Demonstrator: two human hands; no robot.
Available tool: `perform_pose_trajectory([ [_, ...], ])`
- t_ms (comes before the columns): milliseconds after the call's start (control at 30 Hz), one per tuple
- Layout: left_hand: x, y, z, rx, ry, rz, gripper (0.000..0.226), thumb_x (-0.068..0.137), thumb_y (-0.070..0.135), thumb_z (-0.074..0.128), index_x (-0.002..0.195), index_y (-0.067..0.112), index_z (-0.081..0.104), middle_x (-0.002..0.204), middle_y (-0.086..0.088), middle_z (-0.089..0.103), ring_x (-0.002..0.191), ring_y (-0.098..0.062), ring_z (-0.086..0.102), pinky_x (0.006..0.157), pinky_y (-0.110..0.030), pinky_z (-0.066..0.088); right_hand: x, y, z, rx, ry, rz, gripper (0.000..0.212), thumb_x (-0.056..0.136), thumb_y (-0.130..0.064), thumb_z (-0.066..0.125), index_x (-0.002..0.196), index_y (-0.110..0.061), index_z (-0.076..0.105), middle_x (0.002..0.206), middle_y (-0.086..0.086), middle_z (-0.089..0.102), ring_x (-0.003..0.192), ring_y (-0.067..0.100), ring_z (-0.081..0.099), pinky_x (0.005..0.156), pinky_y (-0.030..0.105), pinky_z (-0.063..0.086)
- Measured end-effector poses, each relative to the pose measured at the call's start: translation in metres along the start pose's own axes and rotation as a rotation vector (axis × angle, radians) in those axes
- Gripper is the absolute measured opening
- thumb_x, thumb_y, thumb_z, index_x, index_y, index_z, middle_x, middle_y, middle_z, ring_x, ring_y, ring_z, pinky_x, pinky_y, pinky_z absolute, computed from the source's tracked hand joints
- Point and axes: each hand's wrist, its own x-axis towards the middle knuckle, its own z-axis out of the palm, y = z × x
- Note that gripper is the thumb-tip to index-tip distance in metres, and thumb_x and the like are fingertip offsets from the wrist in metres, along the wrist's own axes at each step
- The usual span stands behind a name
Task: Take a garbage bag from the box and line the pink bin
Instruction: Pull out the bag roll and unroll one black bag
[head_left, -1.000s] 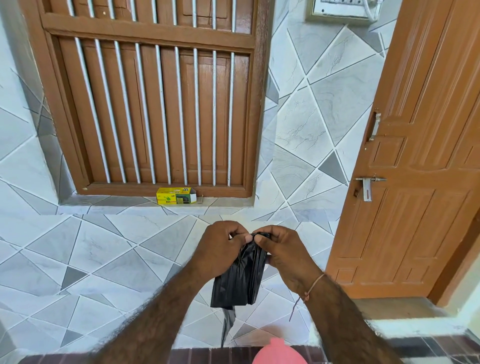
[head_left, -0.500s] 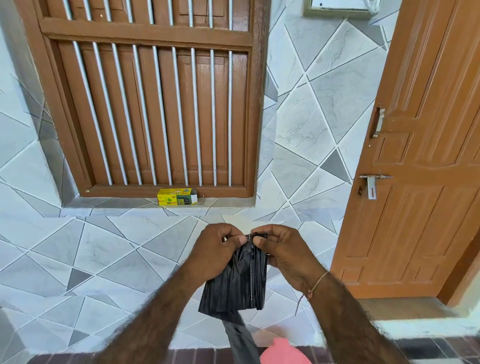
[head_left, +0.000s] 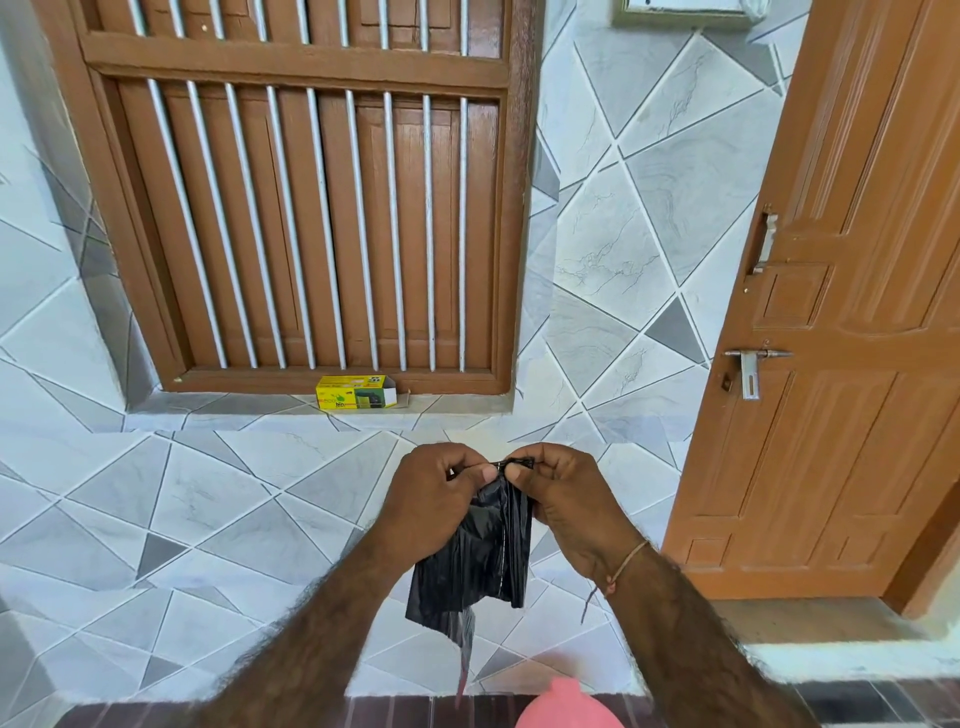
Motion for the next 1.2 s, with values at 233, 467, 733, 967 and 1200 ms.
perform_pose_trajectory([
  [233,0.001,-0.001,0.006,-0.011,0.074,-0.016,0.026,0.084,0.019,0.069,0.061,0.031,0.067,0.064,0.011,0.068,0.066,-0.008,0.061,0.066,-0.025,0.047,0.006,0.004,0.004,0.006,0.061,-0.049,0.014,0.085,0.007,0.062,0.083,-0.005,0.069,0.076,0.011,0.069,0.068,0.018,0.064,0.065,0.025,0.052],
  [467,0.002,0.005,0.011,0.02,0.113,-0.031,0.021,0.085,0.02,0.068,0.066,0.029,0.069,0.068,0.011,0.07,0.068,-0.005,0.062,0.066,-0.023,0.047,0.011,0.009,-0.001,-0.003,0.097,-0.072,0.019,0.085,0.006,0.063,0.079,-0.011,0.071,0.077,0.009,0.071,0.071,0.019,0.065,0.069,0.029,0.051],
  [733,0.006,0.012,0.027,-0.003,0.168,-0.065,0.02,0.085,0.02,0.068,0.067,0.028,0.072,0.07,0.01,0.072,0.072,-0.01,0.065,0.068,-0.025,0.049,0.02,0.01,-0.02,-0.011,0.097,-0.069,0.014,0.085,0.003,0.064,0.084,-0.009,0.072,0.081,0.011,0.072,0.074,0.021,0.065,0.071,0.031,0.051],
  [967,0.009,0.015,0.021,-0.042,0.383,-0.199,0.017,0.085,0.014,0.067,0.07,0.017,0.073,0.072,0.005,0.072,0.072,-0.014,0.065,0.071,-0.026,0.048,0.036,0.001,-0.064,0.049,0.206,-0.036,0.025,0.089,0.004,0.057,0.073,-0.013,0.067,0.066,0.005,0.069,0.068,0.022,0.059,0.064,0.03,0.052],
  [1200,0.016,0.004,-0.009,-0.036,0.431,-0.24,0.019,0.087,0.013,0.065,0.069,0.014,0.072,0.069,0.007,0.07,0.067,-0.011,0.06,0.069,-0.028,0.048,0.066,-0.023,-0.101,0.128,0.183,-0.116,0.022,0.09,0.005,0.055,0.079,-0.011,0.065,0.072,0.01,0.065,0.073,0.027,0.057,0.073,0.035,0.048],
])
